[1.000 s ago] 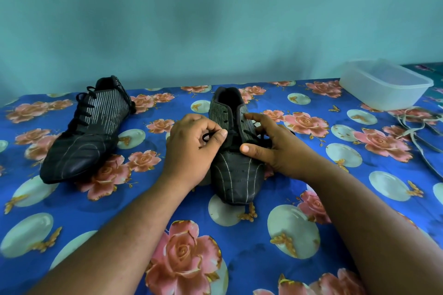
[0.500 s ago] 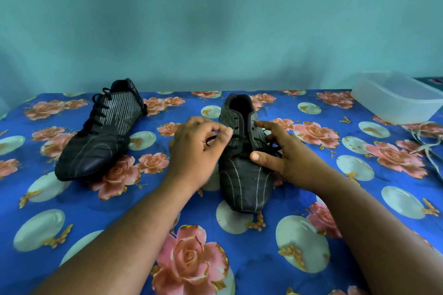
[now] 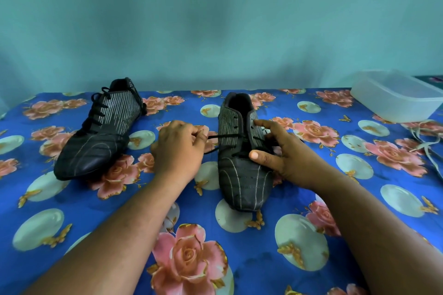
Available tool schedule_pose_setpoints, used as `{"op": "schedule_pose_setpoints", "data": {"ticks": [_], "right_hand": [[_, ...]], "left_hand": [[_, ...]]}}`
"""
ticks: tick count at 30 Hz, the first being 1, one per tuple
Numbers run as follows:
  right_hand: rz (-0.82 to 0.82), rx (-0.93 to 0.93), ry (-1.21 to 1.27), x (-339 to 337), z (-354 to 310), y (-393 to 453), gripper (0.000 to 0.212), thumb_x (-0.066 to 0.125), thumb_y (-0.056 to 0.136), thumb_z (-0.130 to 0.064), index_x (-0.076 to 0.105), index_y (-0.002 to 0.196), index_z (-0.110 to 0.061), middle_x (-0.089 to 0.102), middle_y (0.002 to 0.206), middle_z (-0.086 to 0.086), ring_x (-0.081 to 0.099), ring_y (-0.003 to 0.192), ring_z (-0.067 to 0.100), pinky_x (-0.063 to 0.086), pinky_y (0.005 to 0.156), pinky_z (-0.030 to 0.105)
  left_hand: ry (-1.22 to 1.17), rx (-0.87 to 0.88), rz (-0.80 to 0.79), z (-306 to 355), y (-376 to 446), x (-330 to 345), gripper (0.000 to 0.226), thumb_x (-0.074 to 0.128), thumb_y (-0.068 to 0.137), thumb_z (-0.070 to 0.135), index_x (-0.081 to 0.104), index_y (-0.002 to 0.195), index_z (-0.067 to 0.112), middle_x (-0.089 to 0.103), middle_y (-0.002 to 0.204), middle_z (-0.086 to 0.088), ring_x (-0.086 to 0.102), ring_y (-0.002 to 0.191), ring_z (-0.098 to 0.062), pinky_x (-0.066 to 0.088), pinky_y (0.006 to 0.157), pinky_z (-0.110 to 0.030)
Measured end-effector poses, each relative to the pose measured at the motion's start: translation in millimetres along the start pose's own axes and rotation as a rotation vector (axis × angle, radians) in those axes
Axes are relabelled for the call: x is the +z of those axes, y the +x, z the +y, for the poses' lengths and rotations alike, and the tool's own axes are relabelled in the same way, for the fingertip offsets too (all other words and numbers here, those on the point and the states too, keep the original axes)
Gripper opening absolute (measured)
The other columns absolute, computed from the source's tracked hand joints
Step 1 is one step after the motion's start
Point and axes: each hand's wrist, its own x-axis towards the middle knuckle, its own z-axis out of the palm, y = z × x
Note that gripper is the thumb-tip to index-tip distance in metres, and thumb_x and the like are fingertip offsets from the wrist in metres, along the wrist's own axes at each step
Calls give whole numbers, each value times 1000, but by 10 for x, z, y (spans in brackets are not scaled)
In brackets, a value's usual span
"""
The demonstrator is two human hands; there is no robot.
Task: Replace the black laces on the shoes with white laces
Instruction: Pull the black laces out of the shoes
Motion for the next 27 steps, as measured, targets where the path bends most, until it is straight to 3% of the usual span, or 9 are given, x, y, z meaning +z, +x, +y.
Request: {"op": "schedule_pose_setpoints", "data": {"ticks": [5,10,14,19,21,24,27], "right_hand": [[-6,10,21,6,-74,-28,85,66,69,-60,40,147,-40,52,112,-20,64,83,-13,58,57,21],[-6,5,15,4,-48,-15,87,68,67,-65,40,146,-42,55,113,-18,67,82,-6,62,60,36],[-5,9,36,6,-55,-10,84,69,70,-57,41,147,-37,54,113,-19,67,81,-7,59,58,26],[-3,18,-34,-6,-23,-6,84,66,69,-69,39,145,-47,53,117,-20,60,113,7,57,76,22],[-4,31,-23,-3,-26,-7,86,65,67,-70,38,145,-47,53,119,-13,58,114,8,56,72,19],[-10,32,-12,0,-50,-12,86,65,68,-68,38,147,-45,53,121,-6,61,107,1,55,59,16],[-9,22,-5,-6,-74,-23,85,66,70,-63,38,148,-43,52,116,-17,62,99,-7,55,59,15]], "left_hand": [[-173,135,-7,118,-67,-46,52,40,90,72,71,100,31,62,117,6,52,116,-24,42,94,-47],[-241,243,-21,265,-171,-15,31,57,87,60,72,92,33,61,112,12,53,115,-16,30,93,-39],[-220,183,-15,239,-154,-28,26,59,87,52,69,85,28,61,109,11,53,112,-19,36,93,-43],[-90,-49,-22,86,-32,-96,20,65,91,39,61,78,24,57,101,9,51,113,-26,38,88,-44],[-21,-87,-15,47,-11,-102,20,63,92,40,67,82,23,59,102,7,51,114,-27,36,84,-42],[-81,-19,-11,68,-32,-92,26,58,92,54,70,92,31,63,109,8,52,116,-25,41,89,-46],[-216,136,-52,170,-97,-69,48,43,86,70,72,106,38,60,121,11,51,120,-19,40,99,-48]]}}
